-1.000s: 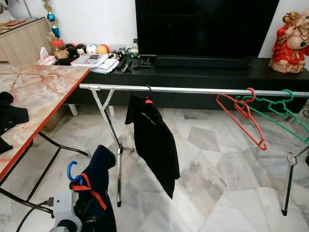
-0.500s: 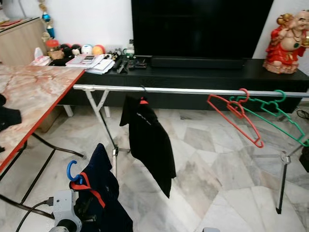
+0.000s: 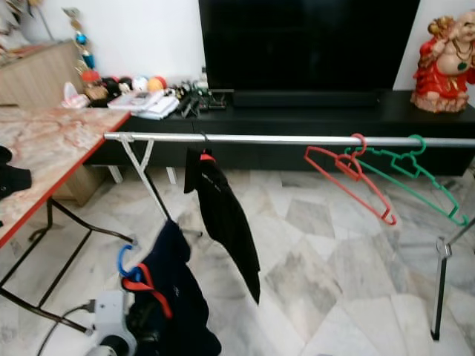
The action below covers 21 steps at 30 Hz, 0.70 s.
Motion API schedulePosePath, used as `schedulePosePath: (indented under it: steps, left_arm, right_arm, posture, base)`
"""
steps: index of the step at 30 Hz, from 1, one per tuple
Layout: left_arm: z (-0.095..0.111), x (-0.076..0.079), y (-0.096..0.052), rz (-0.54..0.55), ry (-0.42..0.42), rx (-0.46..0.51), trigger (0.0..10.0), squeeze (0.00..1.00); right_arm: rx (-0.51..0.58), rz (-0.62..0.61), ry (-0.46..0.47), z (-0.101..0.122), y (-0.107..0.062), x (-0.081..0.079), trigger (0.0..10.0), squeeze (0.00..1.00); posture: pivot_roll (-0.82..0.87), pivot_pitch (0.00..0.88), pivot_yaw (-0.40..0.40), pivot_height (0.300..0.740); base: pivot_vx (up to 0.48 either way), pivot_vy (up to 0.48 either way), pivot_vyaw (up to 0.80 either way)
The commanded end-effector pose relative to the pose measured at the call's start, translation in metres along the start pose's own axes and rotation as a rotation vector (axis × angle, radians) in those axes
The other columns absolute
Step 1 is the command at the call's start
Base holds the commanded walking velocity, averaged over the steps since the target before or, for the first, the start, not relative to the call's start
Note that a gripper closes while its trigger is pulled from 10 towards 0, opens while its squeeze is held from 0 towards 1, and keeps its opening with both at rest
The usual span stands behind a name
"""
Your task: Hang hanger
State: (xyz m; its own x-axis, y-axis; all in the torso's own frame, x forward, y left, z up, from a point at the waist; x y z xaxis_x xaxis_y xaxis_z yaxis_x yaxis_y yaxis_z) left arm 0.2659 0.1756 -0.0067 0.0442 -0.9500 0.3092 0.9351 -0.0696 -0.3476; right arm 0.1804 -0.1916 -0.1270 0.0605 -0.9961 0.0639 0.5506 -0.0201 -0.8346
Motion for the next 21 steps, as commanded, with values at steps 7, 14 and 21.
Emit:
schedulePosePath:
  steps: [7, 14, 21]
  left_arm:
    - [0.0113, -0.0022, -0.0002, -0.001, 0.009, 0.044, 10.0, 0.00]
    - [0.0115, -0.0026, -0.0004, -0.003, 0.007, 0.043, 10.0, 0.00]
    - [0.0109, 0.0006, -0.0004, -0.012, 0.012, 0.042, 10.0, 0.00]
  right_arm:
    - [0.002, 0.010, 0.010, -0.0005, 0.0004, -0.0070, 10.0, 0.00]
    - [0.007, 0.001, 0.014, 0.0011, 0.0007, -0.0078, 10.0, 0.00]
    - [0.004, 0.009, -0.010, 0.0005, 0.0008, -0.0109, 10.0, 0.00]
  posture:
    - [-0.03, 0.000, 0.016, 0.740]
    - [-0.03, 0.000, 0.021, 0.740]
    - [-0.03, 0.000, 0.022, 0.740]
  base:
    - [0.000, -0.361, 0.00]
    - [0.000, -0.364, 0.00]
    - [0.000, -0.364, 0.00]
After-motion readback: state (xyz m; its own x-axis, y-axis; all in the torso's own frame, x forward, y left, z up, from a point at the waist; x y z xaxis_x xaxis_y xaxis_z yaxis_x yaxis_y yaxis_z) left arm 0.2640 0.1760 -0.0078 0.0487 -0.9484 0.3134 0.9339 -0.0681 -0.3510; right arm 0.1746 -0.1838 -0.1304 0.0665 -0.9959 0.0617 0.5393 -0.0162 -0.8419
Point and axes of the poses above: a point about 5 cm out from each wrist's last joint towards the gripper, its own y axis pointing out of the wrist towards the gripper, its own z axis along the axis of the wrist's last joint, x = y × z, the point moved 4 cm from there along y, pointing out of the wrist towards the gripper, and after that the axes turned 10 degrees about -y, right-handed, at the moved point
